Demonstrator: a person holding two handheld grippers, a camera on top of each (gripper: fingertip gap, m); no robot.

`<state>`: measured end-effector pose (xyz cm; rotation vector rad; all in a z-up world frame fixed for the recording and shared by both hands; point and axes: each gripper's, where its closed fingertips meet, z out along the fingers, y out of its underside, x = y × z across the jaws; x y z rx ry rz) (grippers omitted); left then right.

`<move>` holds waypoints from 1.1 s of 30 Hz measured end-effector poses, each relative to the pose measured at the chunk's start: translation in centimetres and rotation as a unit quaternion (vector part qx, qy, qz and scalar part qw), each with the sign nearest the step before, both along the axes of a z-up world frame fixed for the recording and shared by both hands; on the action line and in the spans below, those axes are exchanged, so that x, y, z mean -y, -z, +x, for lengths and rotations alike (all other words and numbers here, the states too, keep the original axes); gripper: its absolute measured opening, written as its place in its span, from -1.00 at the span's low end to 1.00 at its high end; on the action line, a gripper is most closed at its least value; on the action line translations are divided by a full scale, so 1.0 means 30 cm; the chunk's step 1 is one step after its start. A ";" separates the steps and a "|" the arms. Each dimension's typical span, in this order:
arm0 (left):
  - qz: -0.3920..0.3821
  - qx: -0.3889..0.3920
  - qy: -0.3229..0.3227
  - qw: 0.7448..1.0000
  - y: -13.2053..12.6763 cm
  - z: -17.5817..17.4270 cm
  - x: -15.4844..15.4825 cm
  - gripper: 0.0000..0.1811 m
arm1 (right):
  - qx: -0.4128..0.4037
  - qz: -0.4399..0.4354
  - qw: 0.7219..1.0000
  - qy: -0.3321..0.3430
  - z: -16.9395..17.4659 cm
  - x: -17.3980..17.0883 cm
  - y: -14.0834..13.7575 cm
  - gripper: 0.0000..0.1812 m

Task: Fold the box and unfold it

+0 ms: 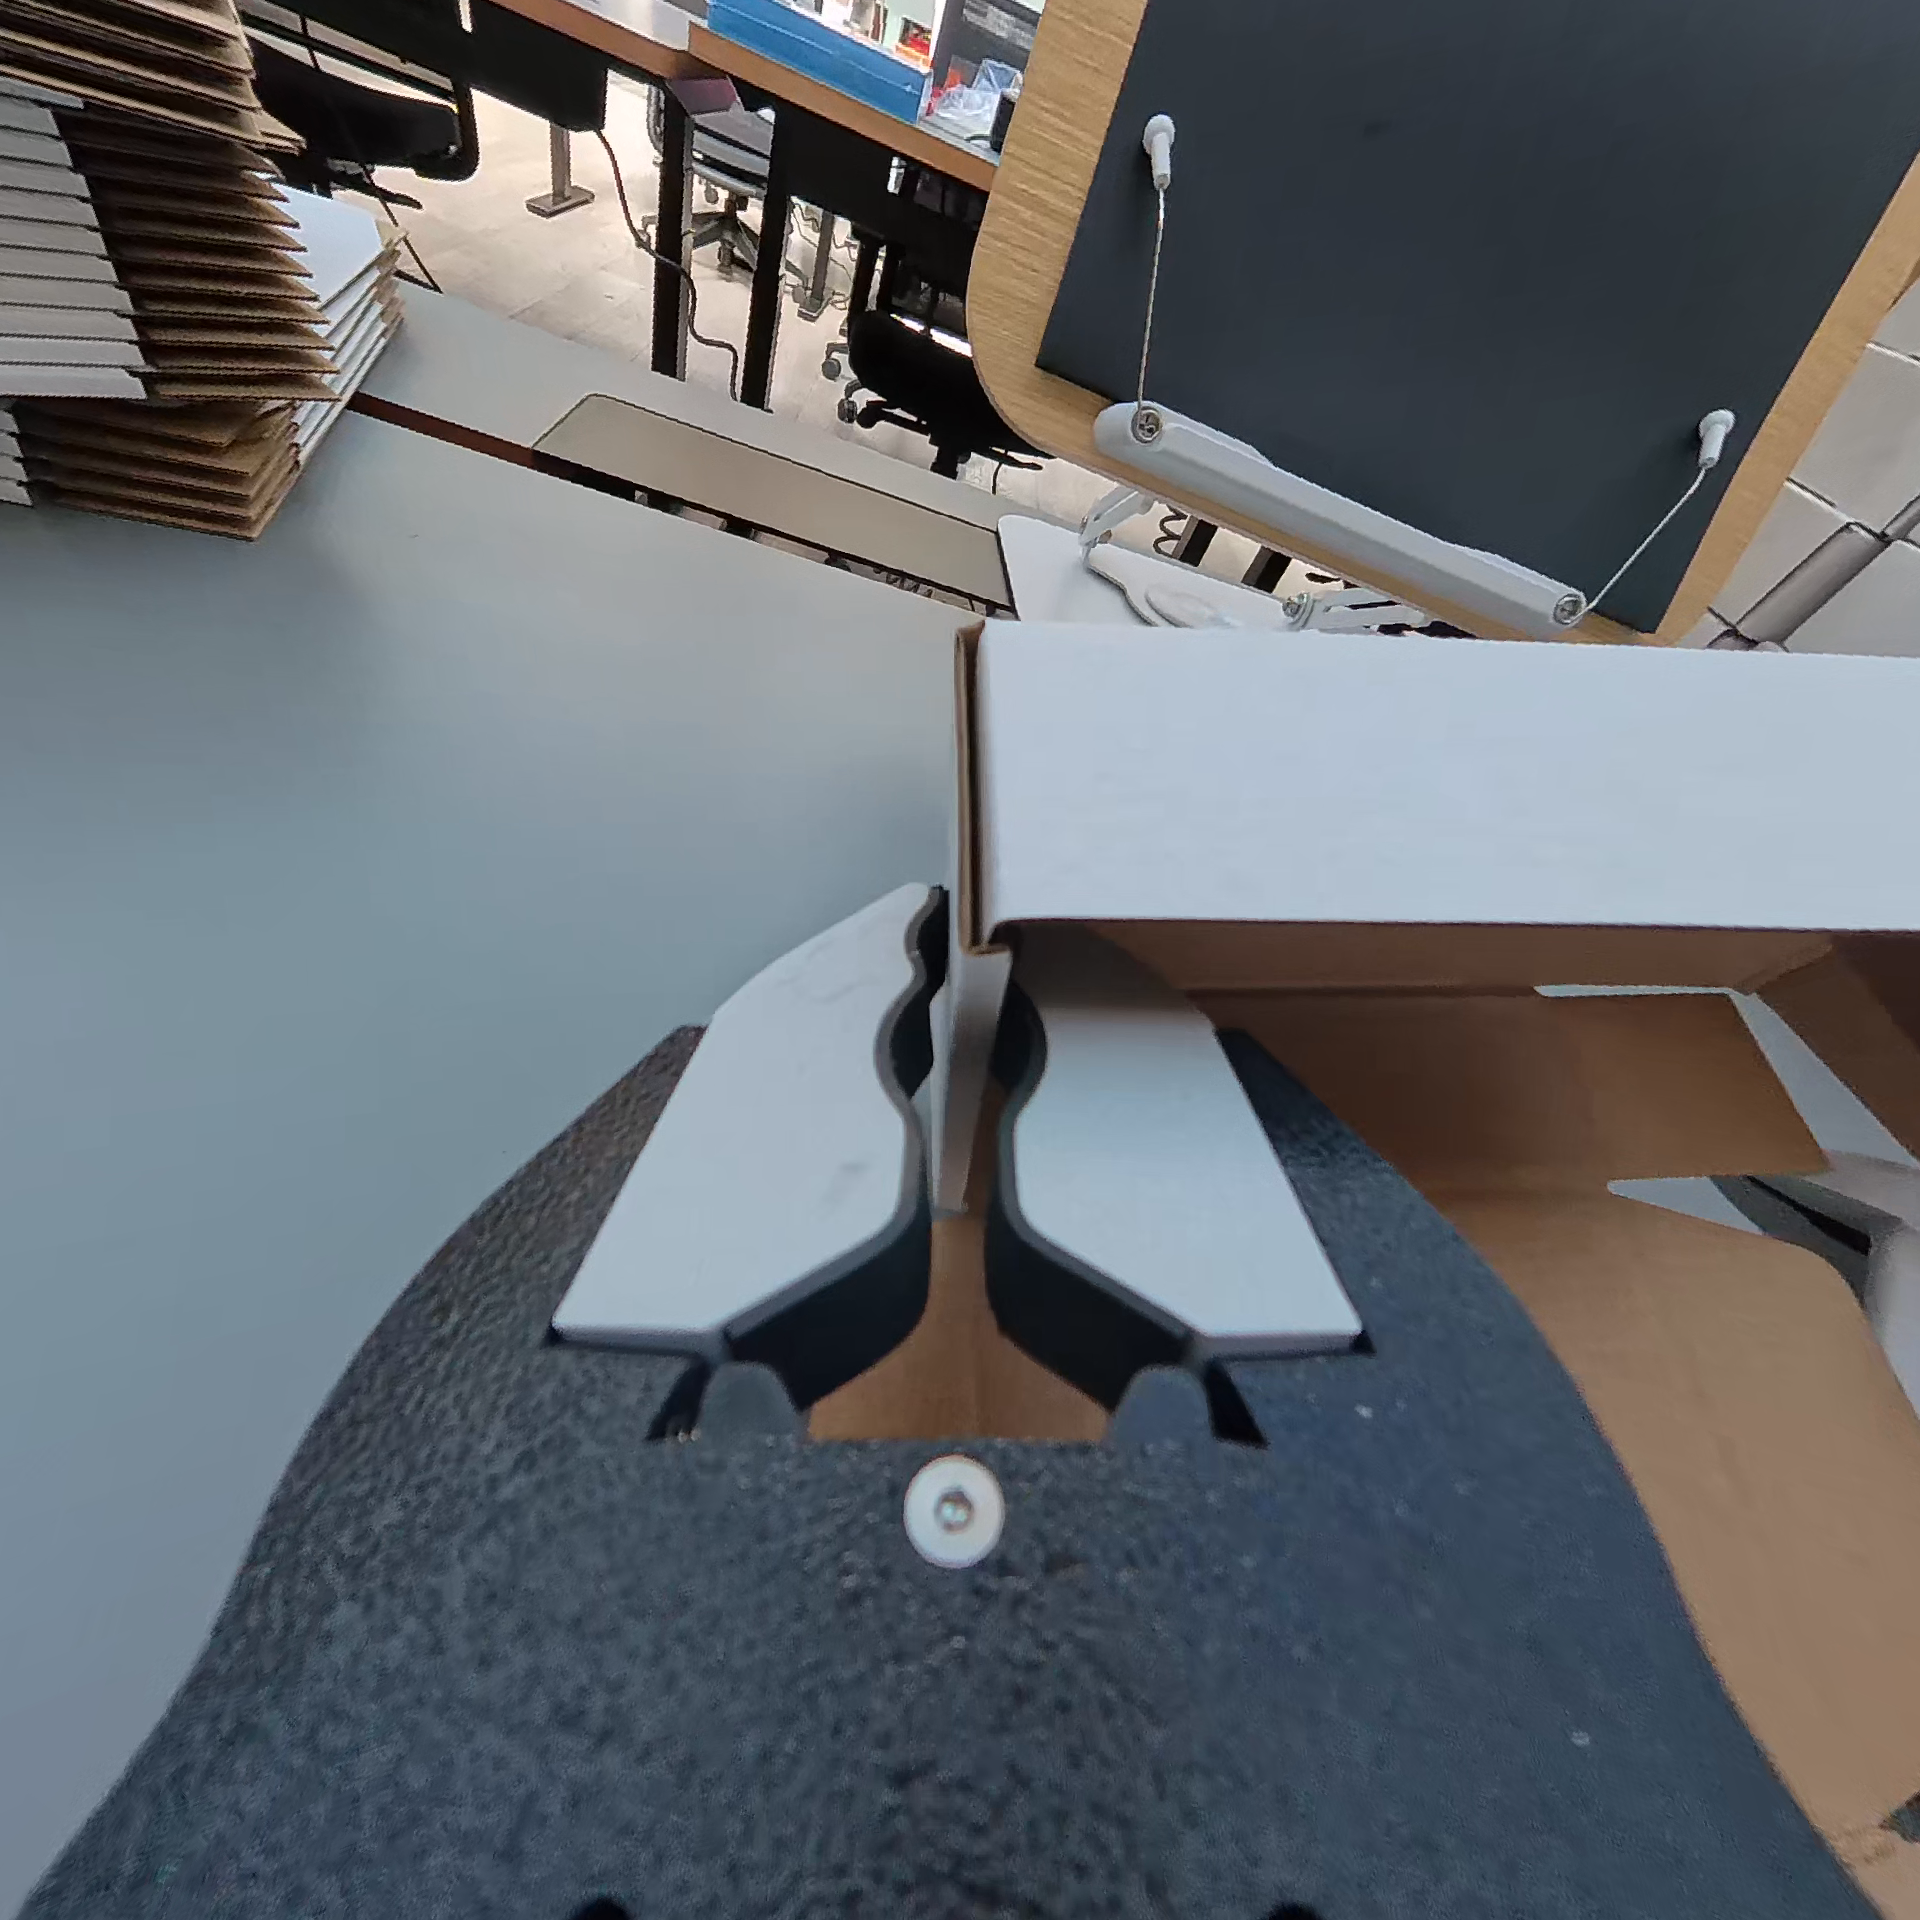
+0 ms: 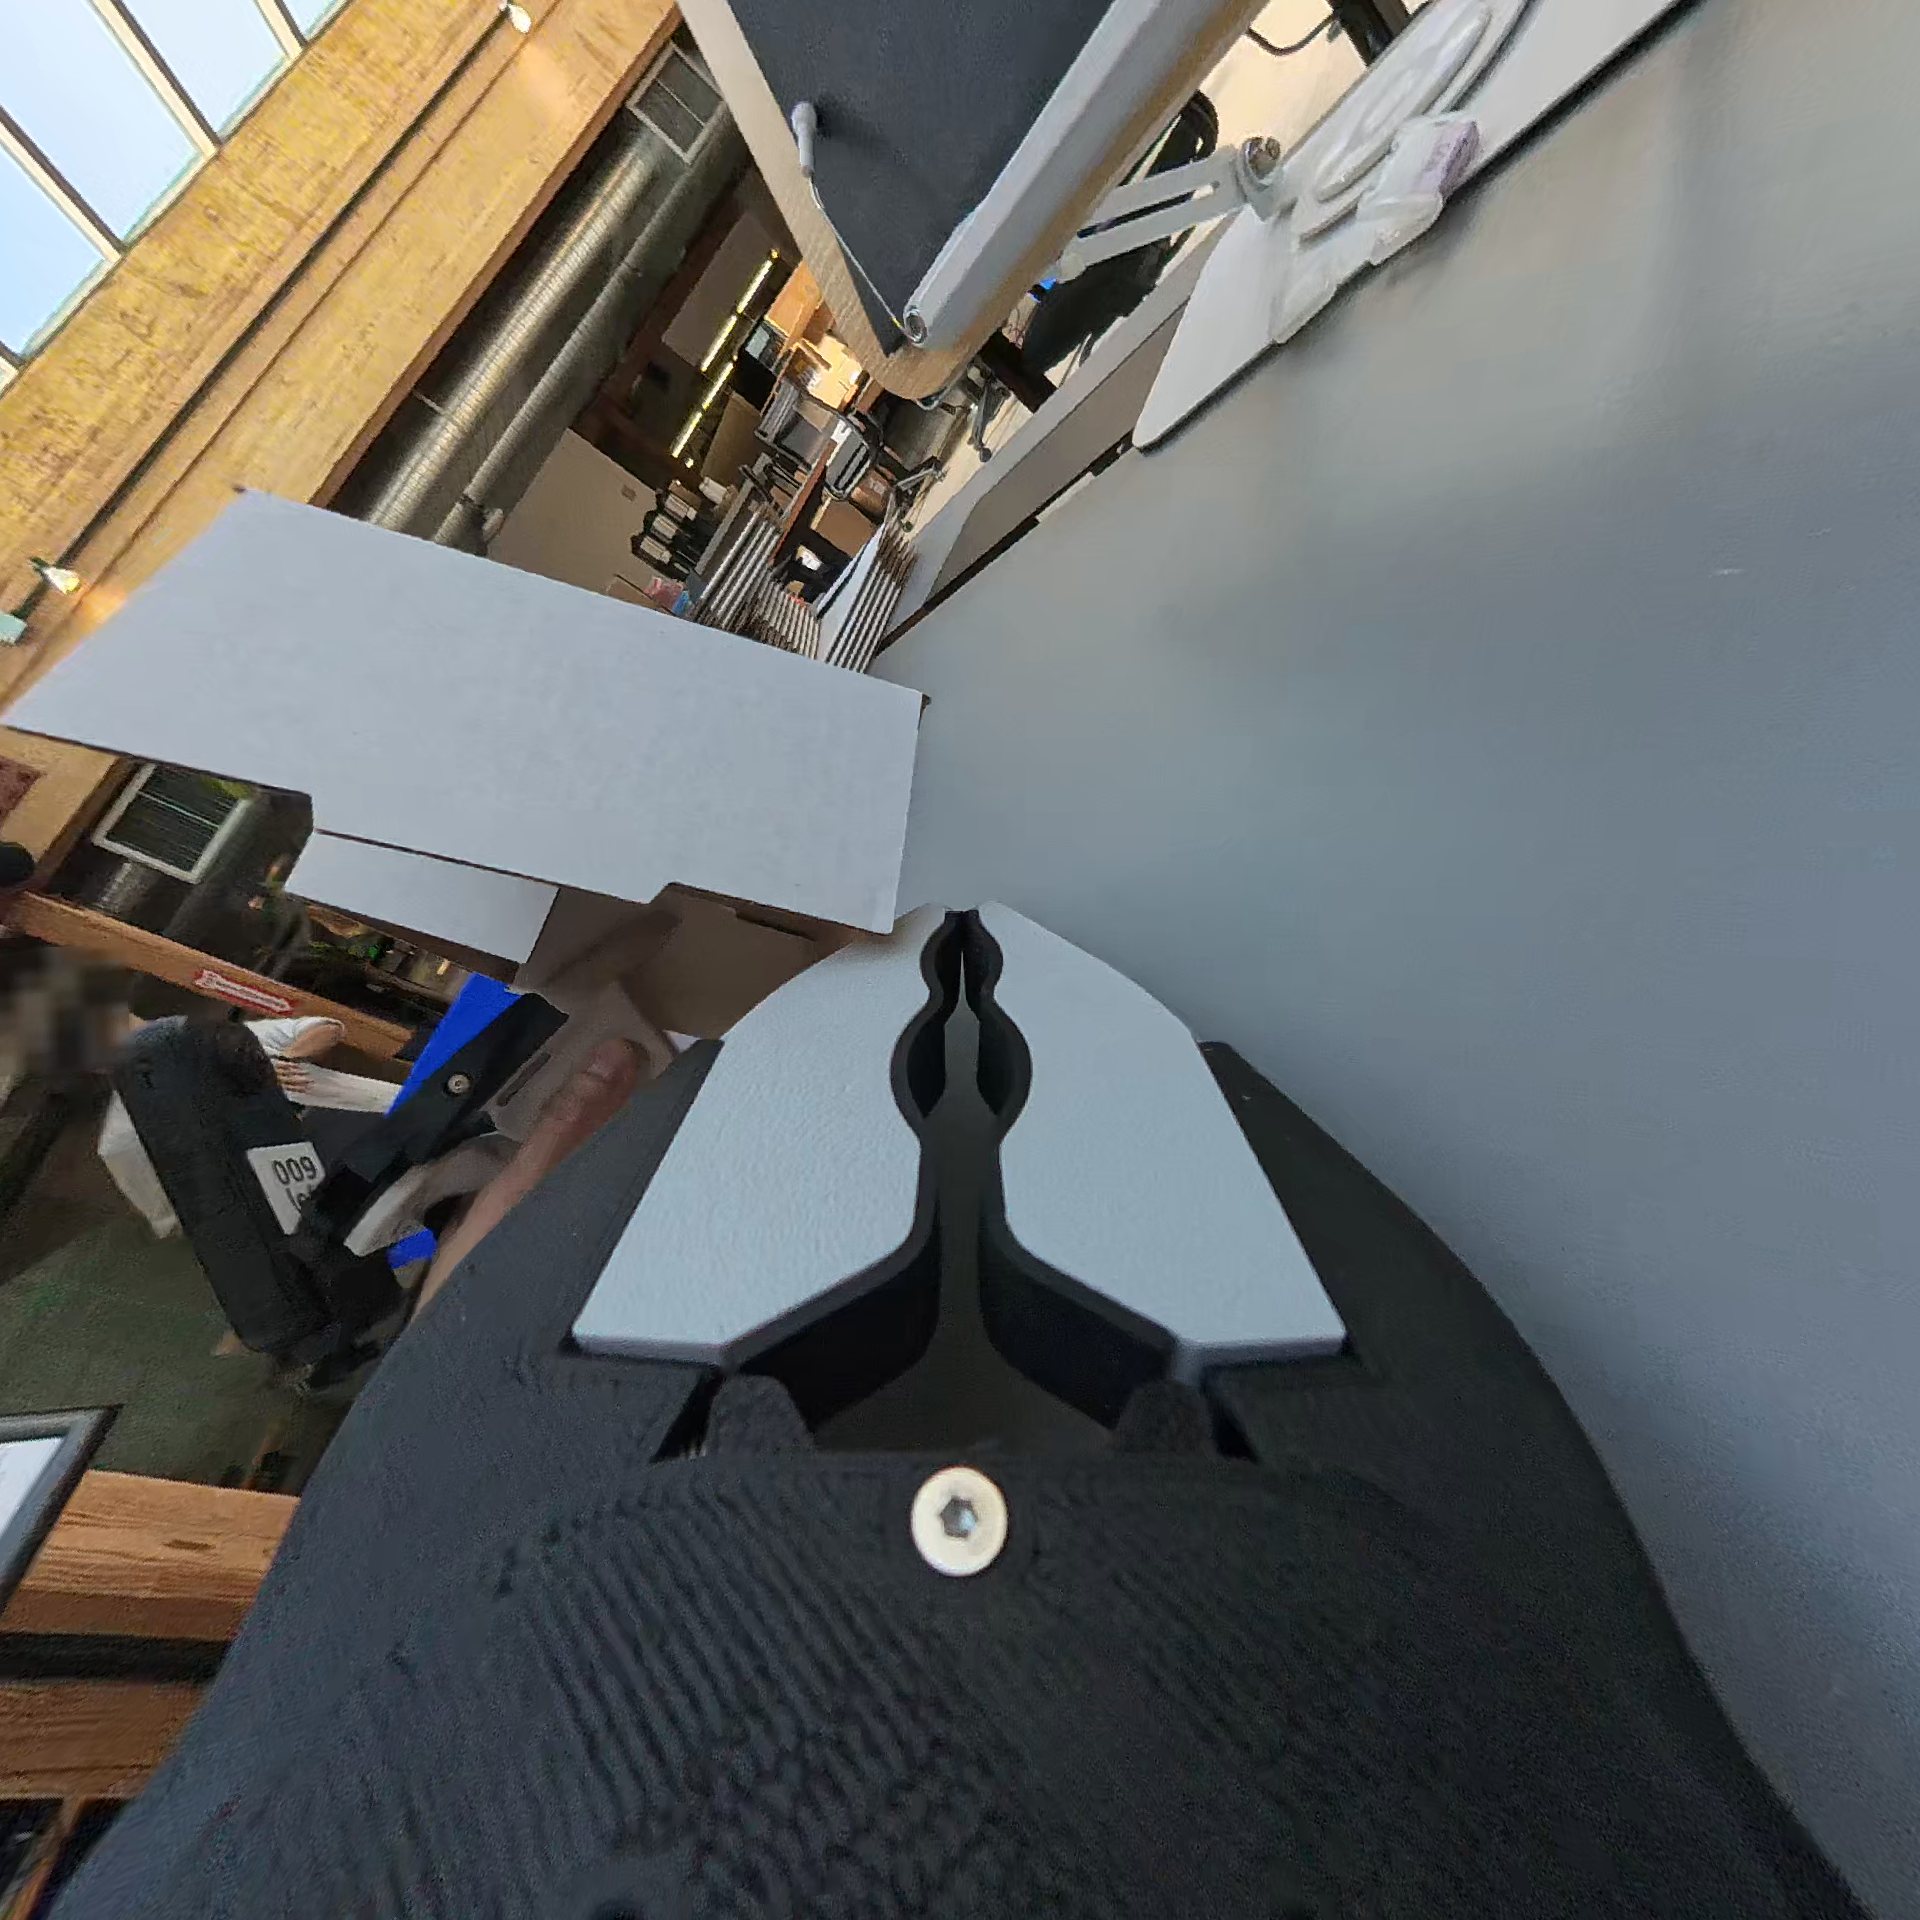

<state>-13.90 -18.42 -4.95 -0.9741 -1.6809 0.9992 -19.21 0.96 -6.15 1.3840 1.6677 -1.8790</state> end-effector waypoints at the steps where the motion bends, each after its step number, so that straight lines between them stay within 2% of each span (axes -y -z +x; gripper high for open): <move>1: 0.001 0.001 0.002 1.000 0.000 0.000 -0.001 -0.93 | -0.022 0.018 1.000 -0.001 0.002 -0.005 -0.002 -0.99; 7: 0.004 0.004 0.021 1.000 0.003 -0.007 -0.016 -0.94 | -0.123 0.087 0.988 -0.040 0.025 -0.023 -0.035 -1.00; 9: 0.005 0.005 0.025 1.000 0.004 -0.008 -0.020 -0.94 | -0.150 0.118 0.981 -0.030 0.028 -0.032 -0.037 -1.00; 10: 0.003 0.006 0.026 1.000 0.003 -0.009 -0.022 -0.94 | -0.158 0.115 0.981 -0.017 0.032 -0.035 -0.047 -0.99; 12: -0.003 0.005 0.027 1.000 0.001 -0.010 -0.026 -0.94 | -0.151 0.047 0.987 0.019 0.037 -0.037 -0.086 -1.00; 15: 0.001 0.000 0.028 1.000 -0.005 -0.014 -0.029 -0.94 | -0.110 -0.007 0.994 0.023 0.037 -0.031 -0.082 -0.99; 22: -0.013 0.004 0.023 1.000 -0.005 -0.015 -0.032 -0.94 | -0.119 0.005 0.992 0.031 0.040 -0.035 -0.084 -1.00; 25: -0.006 0.007 0.026 1.000 -0.001 -0.018 -0.033 -0.94 | -0.156 0.001 0.987 0.044 0.050 -0.036 -0.118 -0.99; 29: 0.016 0.007 0.036 0.999 0.002 -0.021 -0.035 -0.94 | -0.218 0.058 0.973 0.053 0.064 -0.037 -0.131 -1.00; 33: 0.023 0.007 0.040 0.999 0.004 -0.023 -0.044 -0.94 | -0.303 0.133 0.942 0.054 0.070 -0.038 -0.150 -1.00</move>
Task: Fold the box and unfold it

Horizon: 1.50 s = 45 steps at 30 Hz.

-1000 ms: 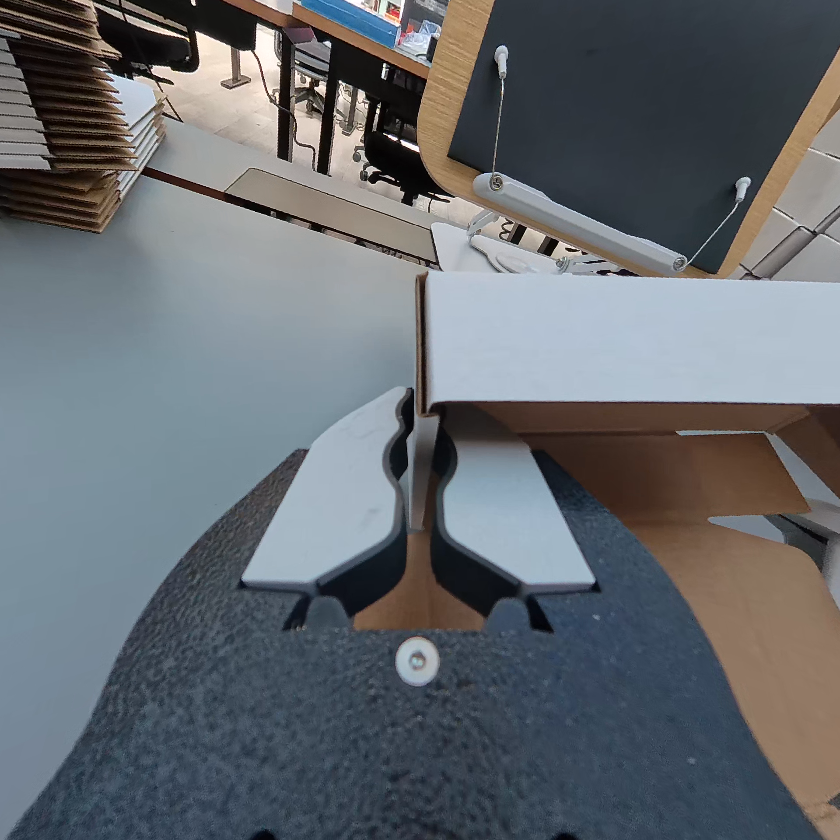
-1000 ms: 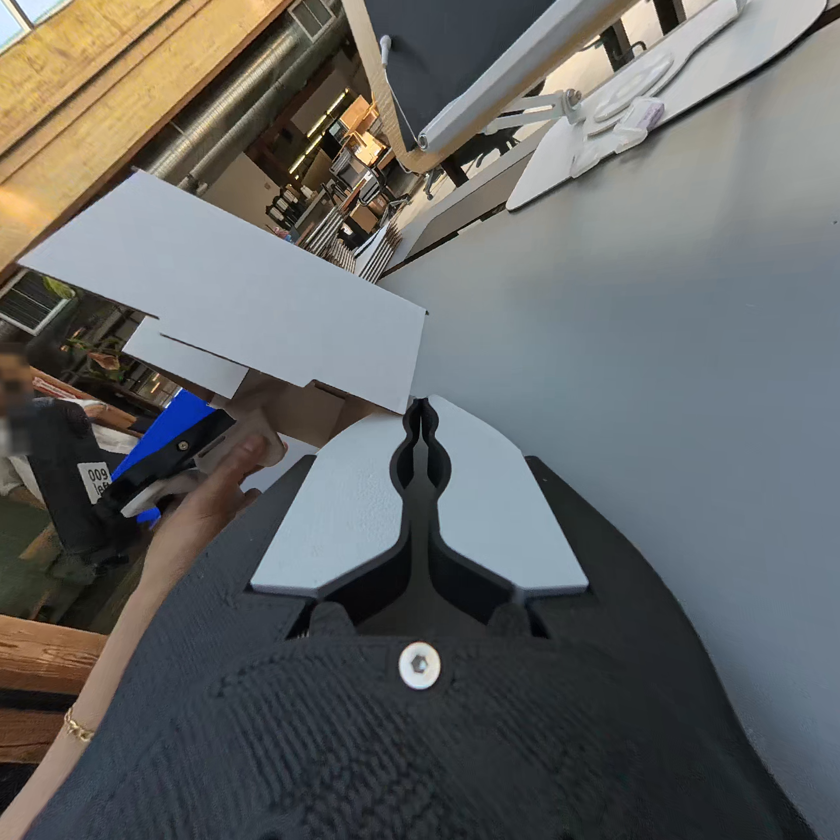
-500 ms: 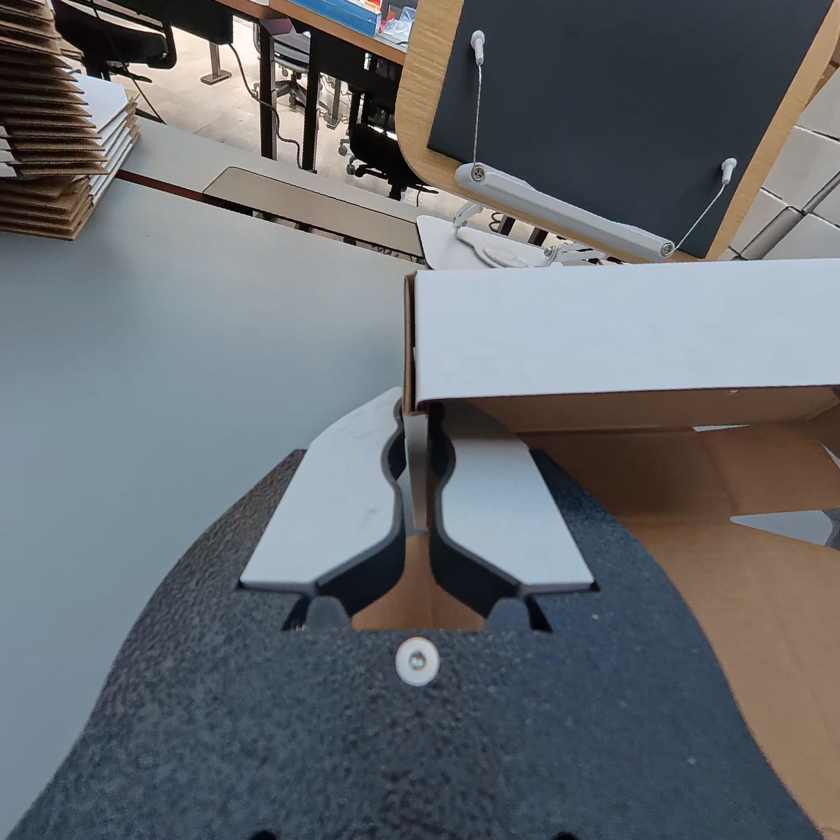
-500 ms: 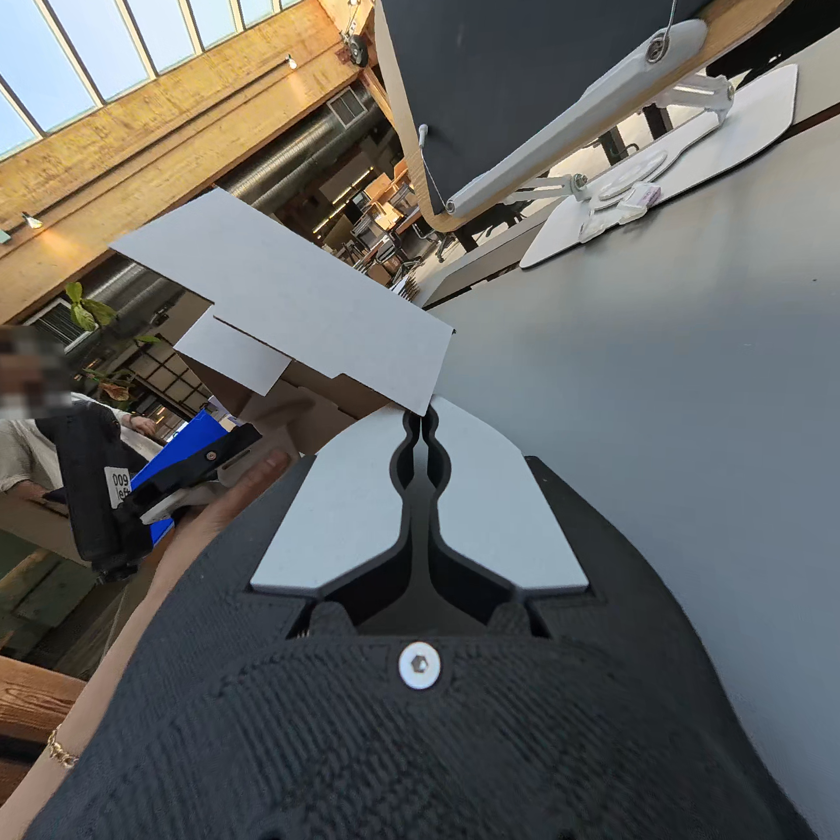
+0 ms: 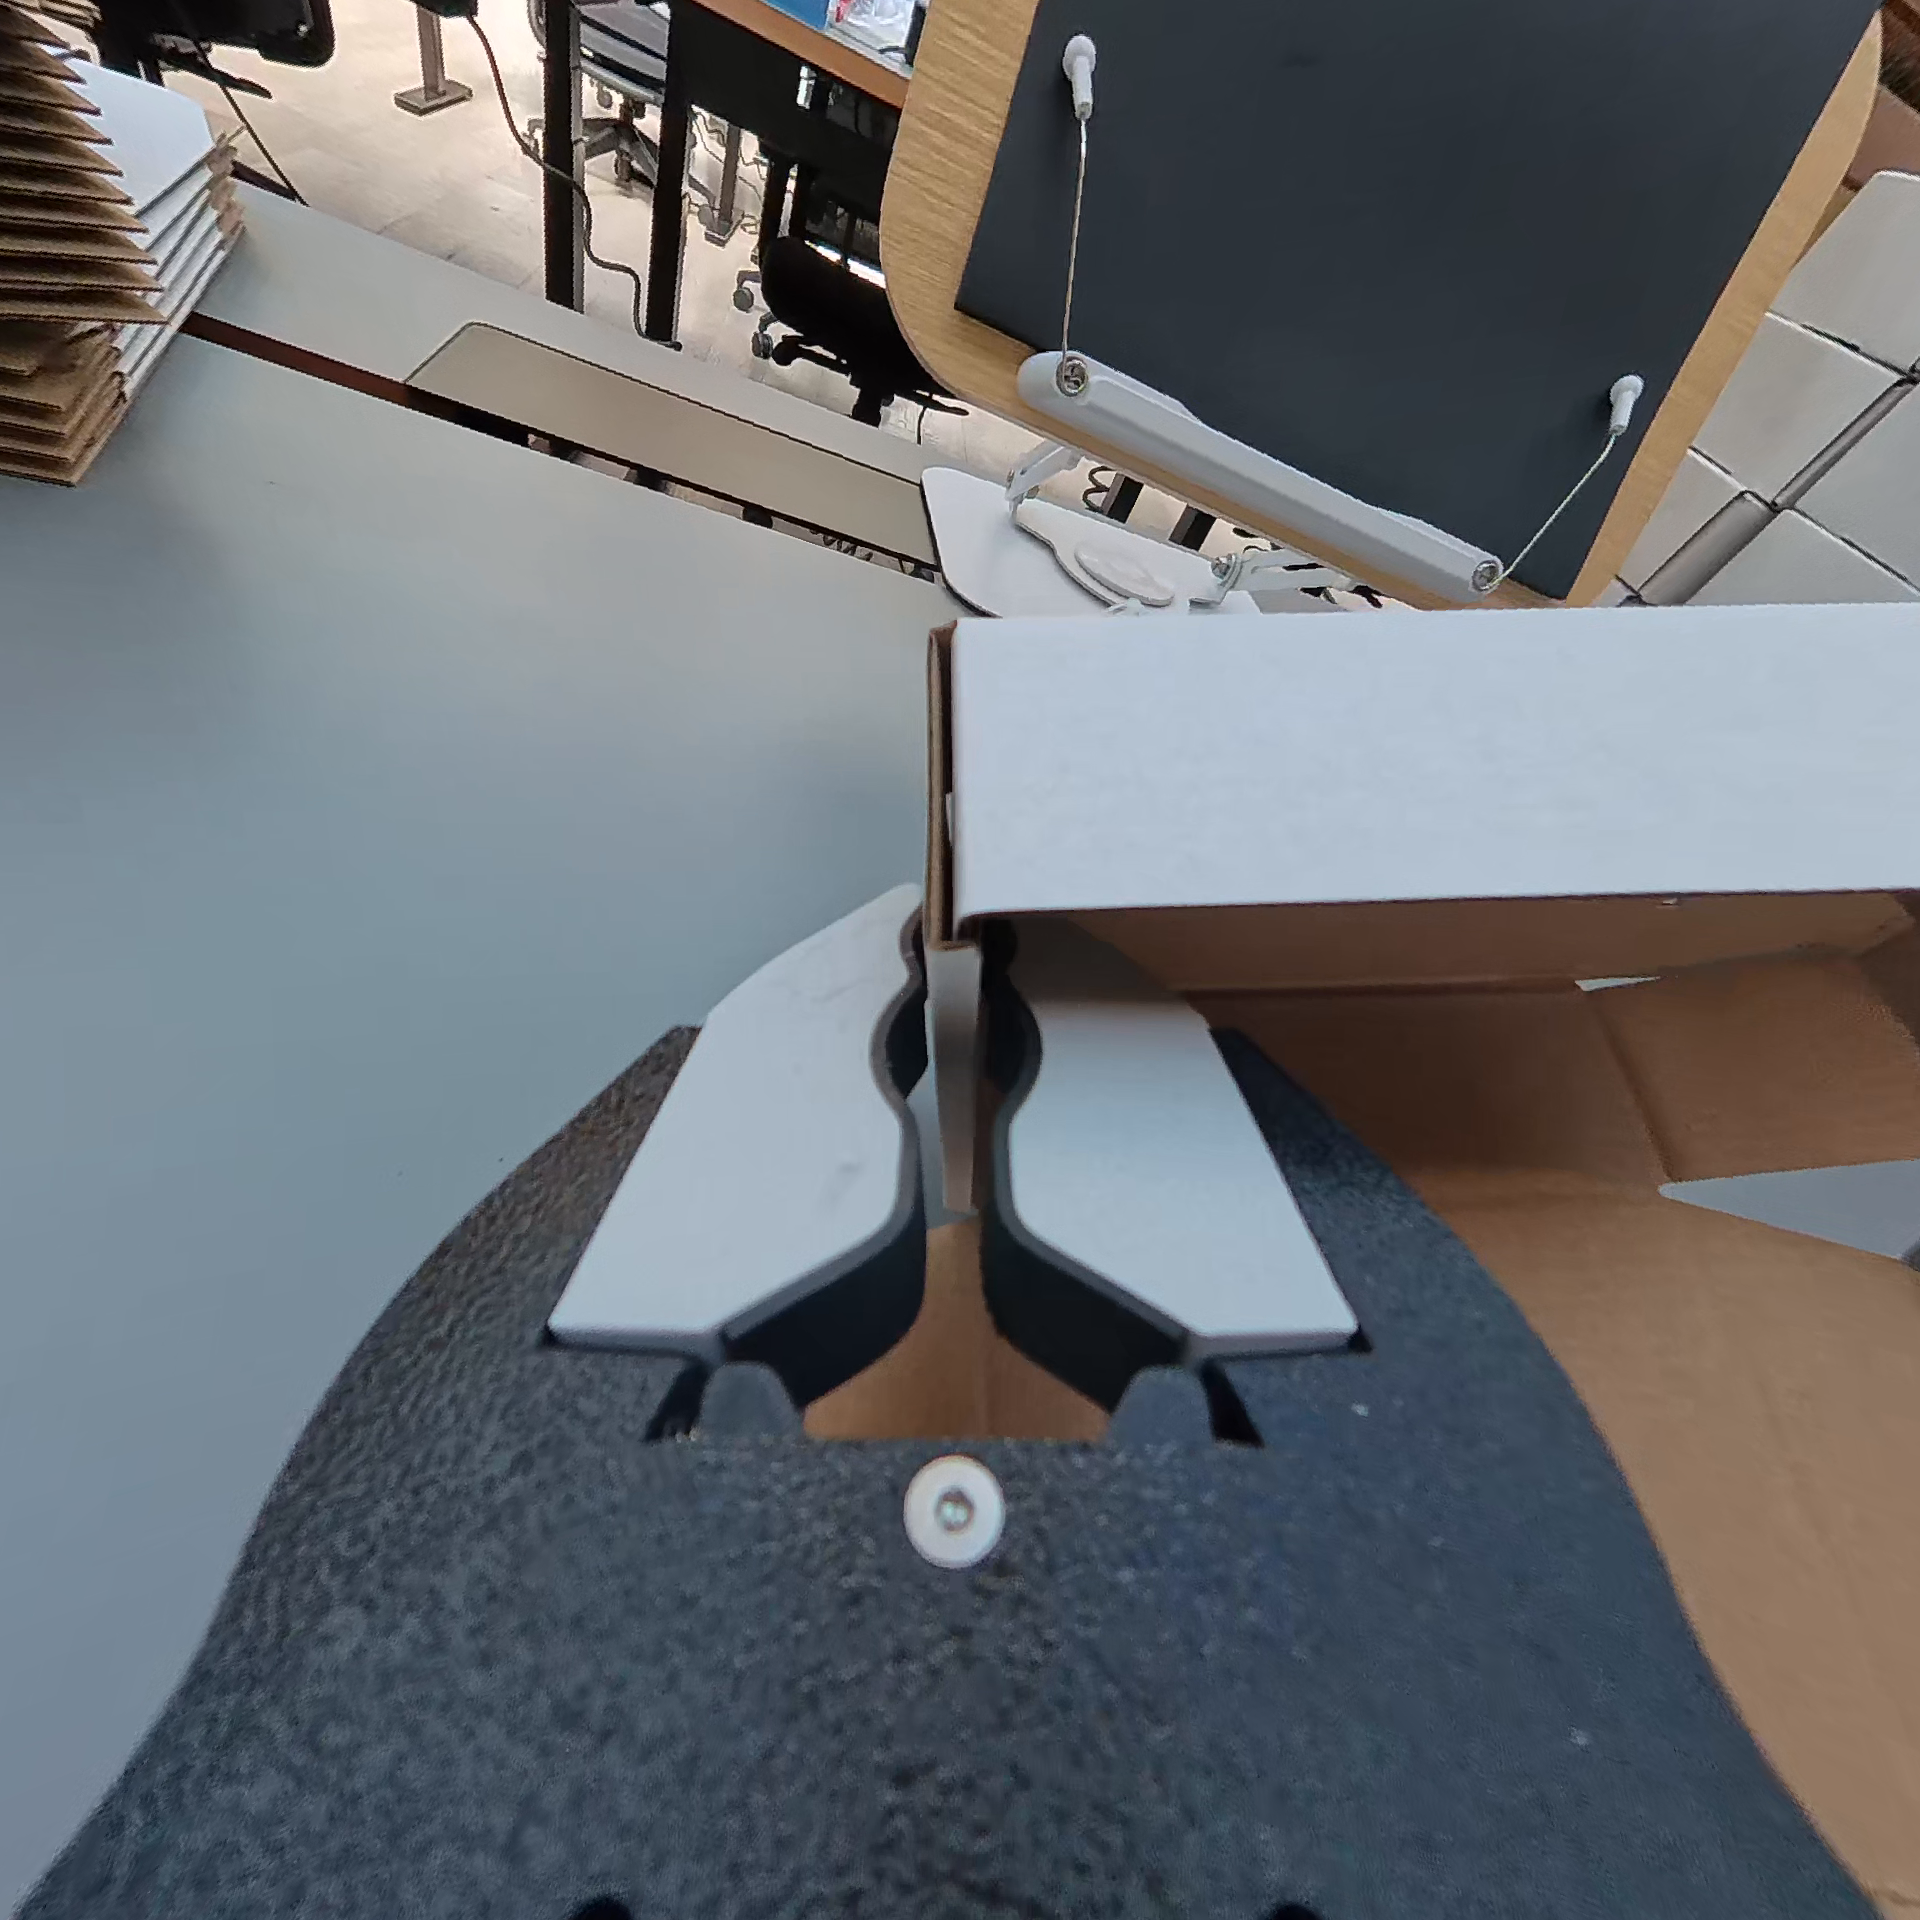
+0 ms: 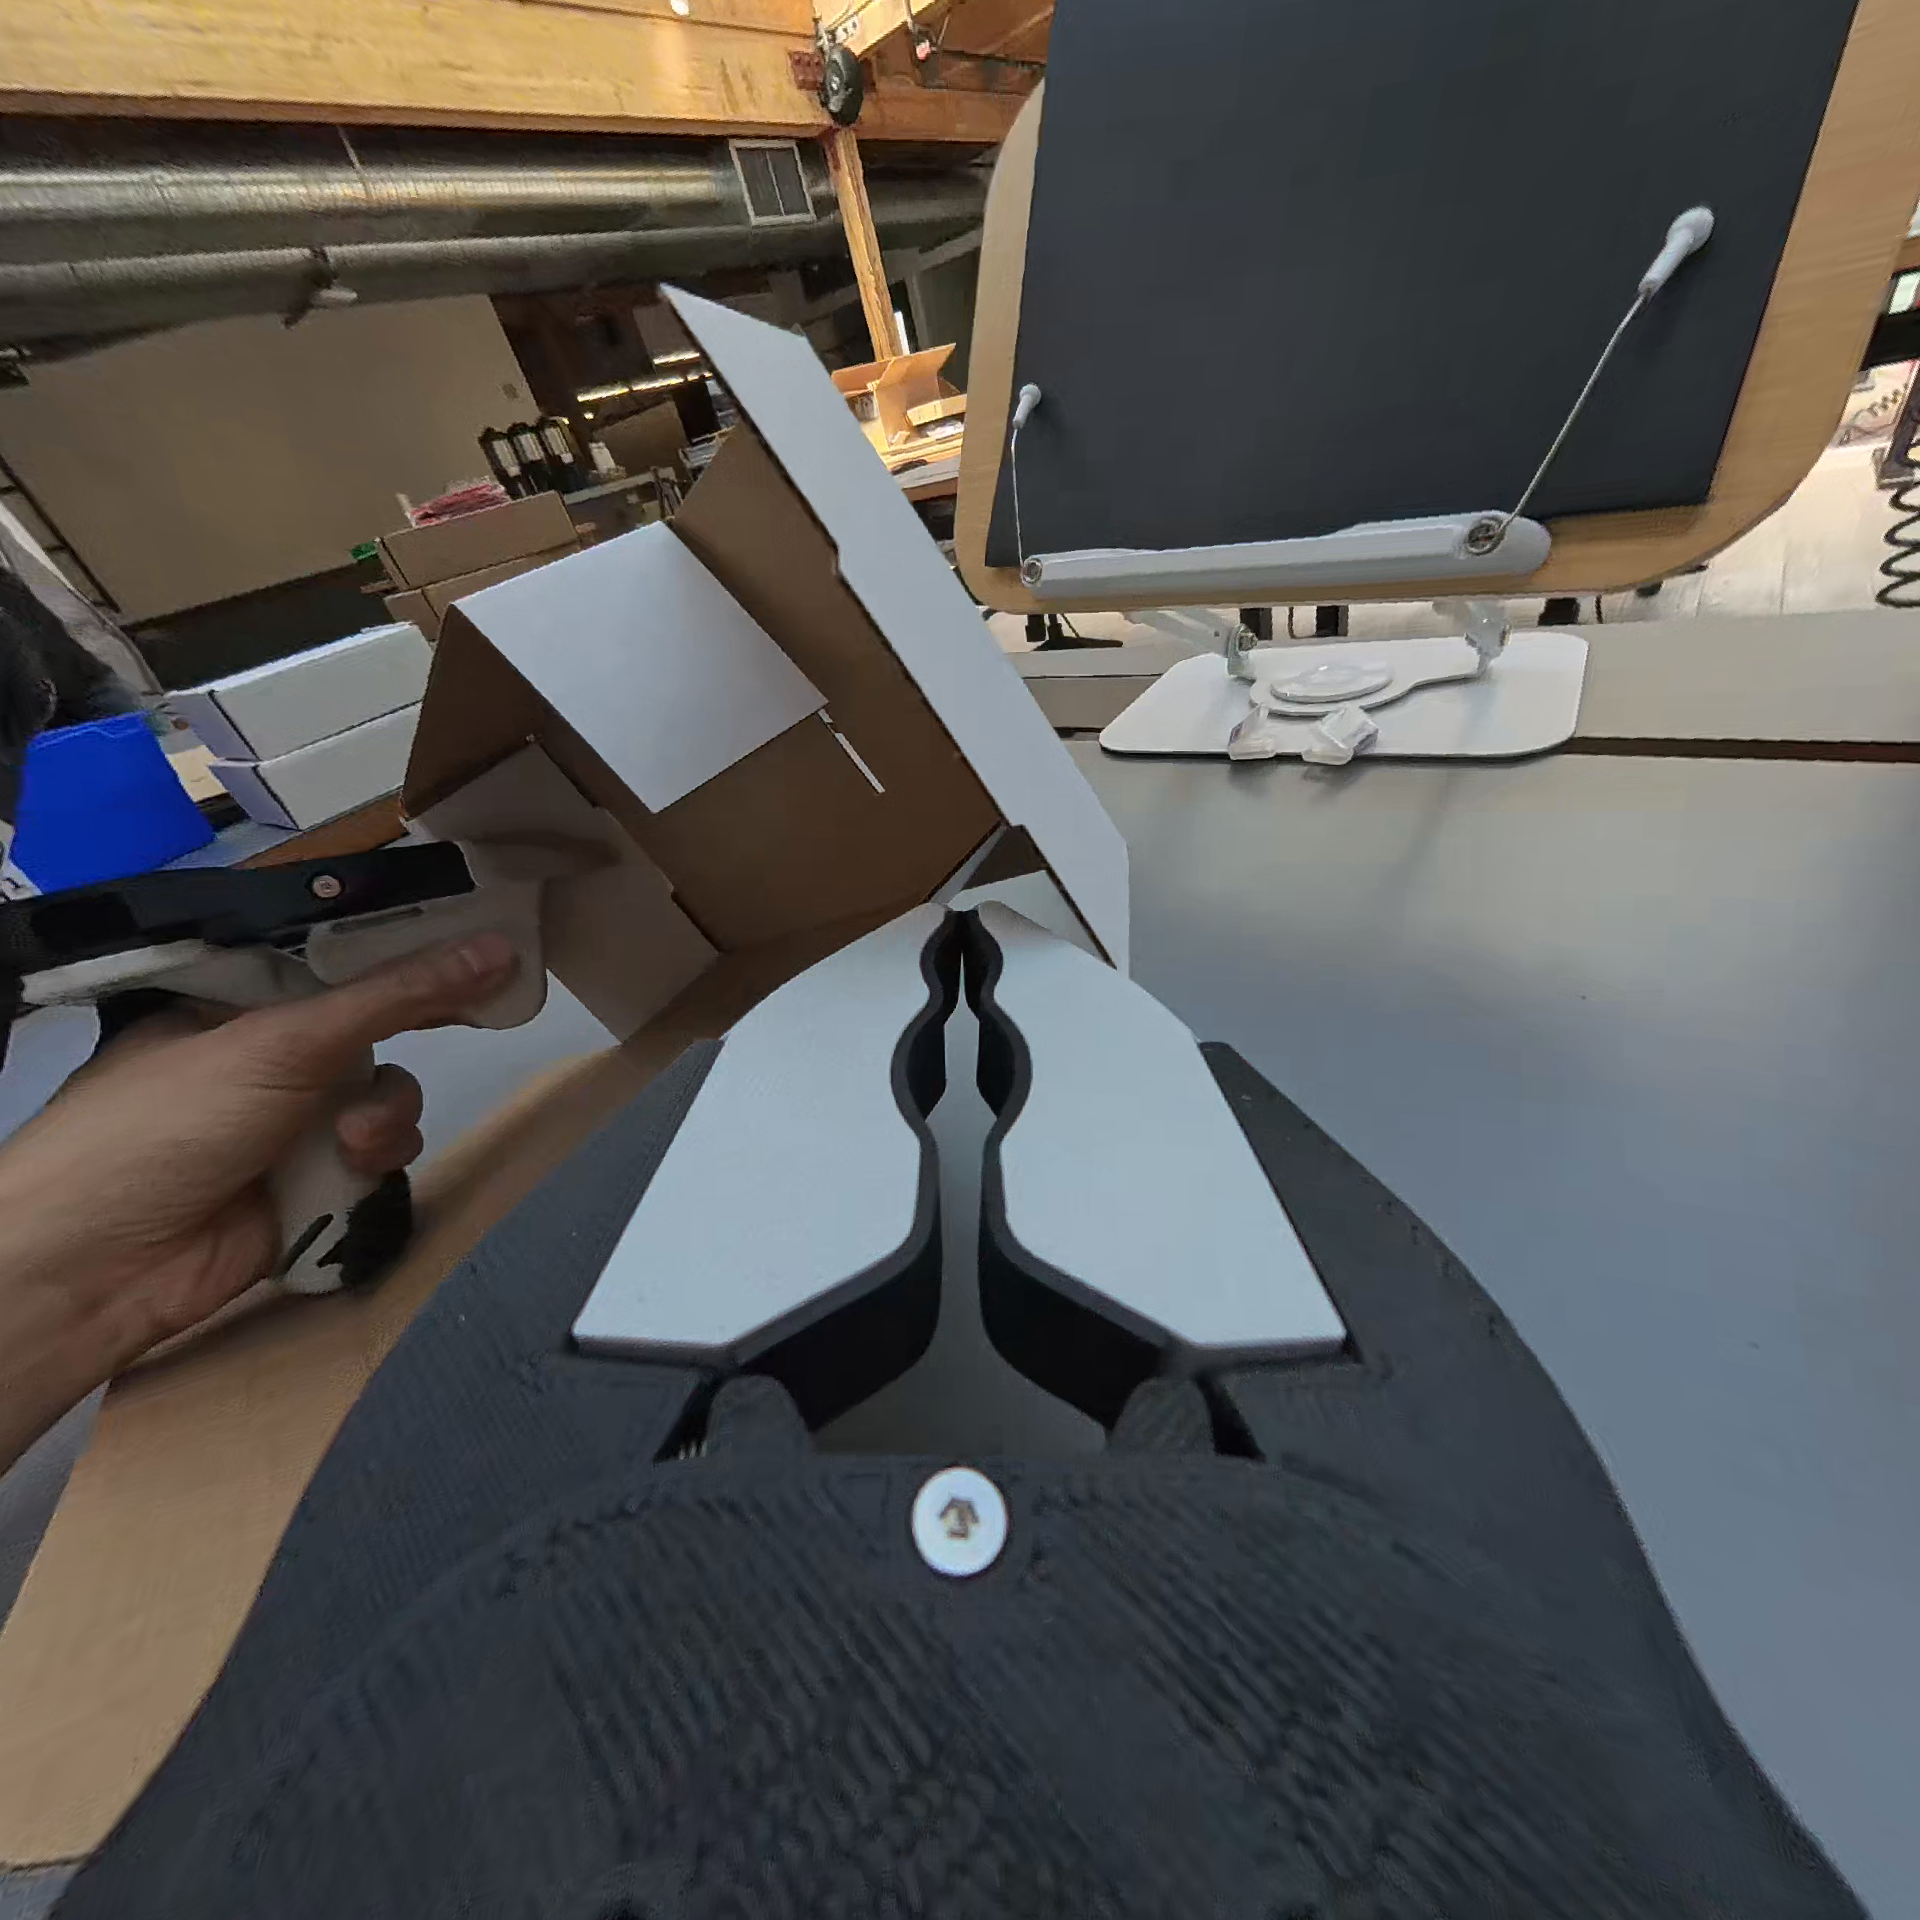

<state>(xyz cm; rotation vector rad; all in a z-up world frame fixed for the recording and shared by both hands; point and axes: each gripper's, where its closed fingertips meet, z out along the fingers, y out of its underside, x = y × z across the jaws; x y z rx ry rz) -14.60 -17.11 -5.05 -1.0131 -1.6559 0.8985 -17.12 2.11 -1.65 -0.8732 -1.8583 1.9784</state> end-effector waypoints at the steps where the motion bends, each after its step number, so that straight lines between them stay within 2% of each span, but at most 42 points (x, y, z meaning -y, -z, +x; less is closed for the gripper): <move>1: 0.001 0.002 0.000 1.000 0.003 -0.001 -0.001 -0.94 | -0.015 0.006 1.000 0.000 0.004 0.001 -0.011 -1.00; 3: 0.003 0.000 0.000 1.000 -0.001 0.000 -0.002 -0.94 | -0.042 0.020 0.999 -0.004 0.013 0.004 -0.028 -1.00; 6: 0.010 -0.001 0.001 1.000 -0.002 0.000 -0.004 -0.94 | -0.100 0.101 0.990 0.013 0.008 0.009 -0.015 -1.00; 9: 0.004 0.010 0.003 1.000 0.008 -0.005 -0.014 -0.94 | -0.149 0.179 0.972 0.019 0.009 0.020 0.005 -1.00; 12: 0.002 0.017 0.011 1.000 0.018 -0.011 -0.032 -0.93 | -0.187 0.261 0.947 -0.005 0.022 0.058 0.045 -1.00; 16: -0.014 0.038 0.011 0.999 0.037 -0.019 -0.055 -0.92 | -0.277 0.402 0.872 -0.021 0.027 0.104 0.105 -1.00; 20: -0.041 0.065 0.005 0.997 0.056 -0.024 -0.062 -0.92 | -0.367 0.532 0.763 -0.012 0.018 0.137 0.152 -1.00; 23: -0.086 0.085 0.000 0.993 0.062 -0.029 -0.069 -0.92 | -0.394 0.610 0.687 -0.030 0.015 0.169 0.218 -1.00; 27: -0.152 0.105 0.007 0.983 0.065 -0.033 -0.071 -0.94 | -0.387 0.640 0.658 -0.084 0.022 0.210 0.306 -0.99; 30: -0.174 0.110 0.015 0.979 0.065 -0.030 -0.067 -0.94 | -0.397 0.661 0.629 -0.099 0.022 0.217 0.326 -0.99; 31: -0.177 0.110 0.015 0.978 0.065 -0.029 -0.066 -0.94 | -0.391 0.663 0.630 -0.102 0.022 0.216 0.327 -0.99; 33: -0.173 0.108 0.016 0.979 0.065 -0.030 -0.066 -0.94 | -0.364 0.656 0.654 -0.097 0.020 0.213 0.330 -0.99; 37: -0.173 0.108 0.015 0.979 0.065 -0.030 -0.065 -0.94 | -0.370 0.655 0.653 -0.087 0.020 0.213 0.328 -0.99; 39: -0.170 0.107 0.016 0.979 0.065 -0.030 -0.065 -0.94 | -0.357 0.652 0.662 -0.097 0.020 0.212 0.320 -0.99; 43: -0.161 0.106 0.012 0.981 0.066 -0.029 -0.058 -0.94 | -0.341 0.595 0.723 -0.082 0.047 0.180 0.237 -1.00; 45: -0.141 0.101 0.016 0.985 0.066 -0.029 -0.053 -0.94 | -0.319 0.567 0.751 -0.107 0.079 0.145 0.225 -0.99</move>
